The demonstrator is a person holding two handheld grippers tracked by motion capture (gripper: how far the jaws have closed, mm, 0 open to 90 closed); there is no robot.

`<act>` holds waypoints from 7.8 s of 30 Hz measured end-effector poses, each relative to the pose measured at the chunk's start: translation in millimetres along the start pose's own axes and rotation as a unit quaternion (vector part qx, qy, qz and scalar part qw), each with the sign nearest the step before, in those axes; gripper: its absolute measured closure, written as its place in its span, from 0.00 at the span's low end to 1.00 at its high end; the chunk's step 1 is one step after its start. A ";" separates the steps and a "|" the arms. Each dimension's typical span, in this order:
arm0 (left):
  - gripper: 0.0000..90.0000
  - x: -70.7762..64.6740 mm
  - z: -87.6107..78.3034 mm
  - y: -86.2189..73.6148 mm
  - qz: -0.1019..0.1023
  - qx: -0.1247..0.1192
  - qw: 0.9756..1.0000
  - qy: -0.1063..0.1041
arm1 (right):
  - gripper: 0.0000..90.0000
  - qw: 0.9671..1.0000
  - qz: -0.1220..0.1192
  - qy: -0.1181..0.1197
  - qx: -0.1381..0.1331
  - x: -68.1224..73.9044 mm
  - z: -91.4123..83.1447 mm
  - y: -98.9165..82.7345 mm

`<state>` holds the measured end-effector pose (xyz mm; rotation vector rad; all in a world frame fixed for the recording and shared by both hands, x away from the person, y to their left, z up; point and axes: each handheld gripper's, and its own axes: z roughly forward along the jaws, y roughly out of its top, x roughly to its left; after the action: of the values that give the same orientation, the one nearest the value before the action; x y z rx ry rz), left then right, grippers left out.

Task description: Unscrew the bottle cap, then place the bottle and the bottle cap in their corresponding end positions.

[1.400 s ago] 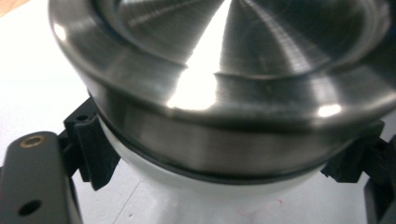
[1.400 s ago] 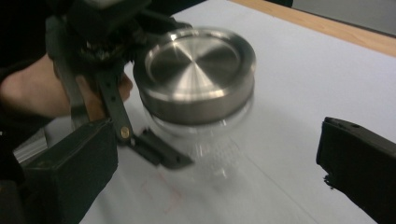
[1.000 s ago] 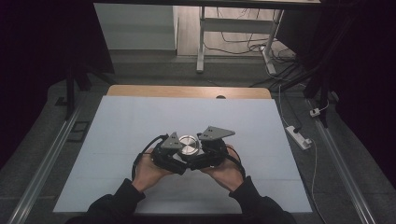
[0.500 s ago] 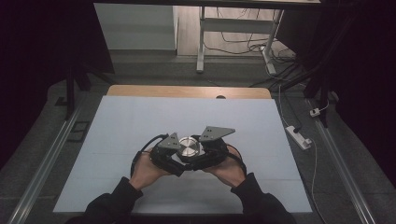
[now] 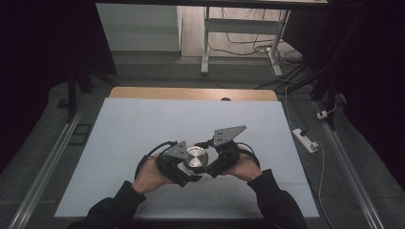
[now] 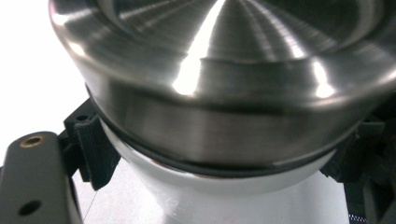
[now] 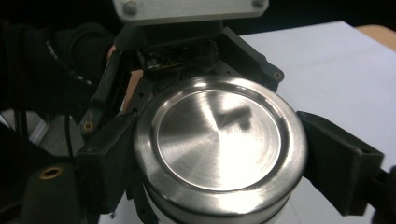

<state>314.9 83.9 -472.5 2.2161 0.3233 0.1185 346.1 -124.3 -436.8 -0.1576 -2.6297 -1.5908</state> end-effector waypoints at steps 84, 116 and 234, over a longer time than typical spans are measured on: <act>0.17 0.8 -12.6 -0.9 -0.024 -0.026 0.999 -0.017 | 0.21 0.997 0.016 -0.079 0.000 20.2 4.4 14.6; 0.17 -5.6 -7.8 4.7 -0.063 -0.006 0.994 0.089 | 0.20 0.972 0.094 -0.214 0.017 33.8 19.3 20.0; 0.17 76.9 -6.8 -7.5 -0.082 -0.049 0.991 0.098 | 0.21 0.994 0.026 -0.104 0.036 54.7 16.7 -22.7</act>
<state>386.1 114.4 -476.3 2.0742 0.5943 0.2571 289.0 -117.0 -458.6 -0.4060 -2.8046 -1.5370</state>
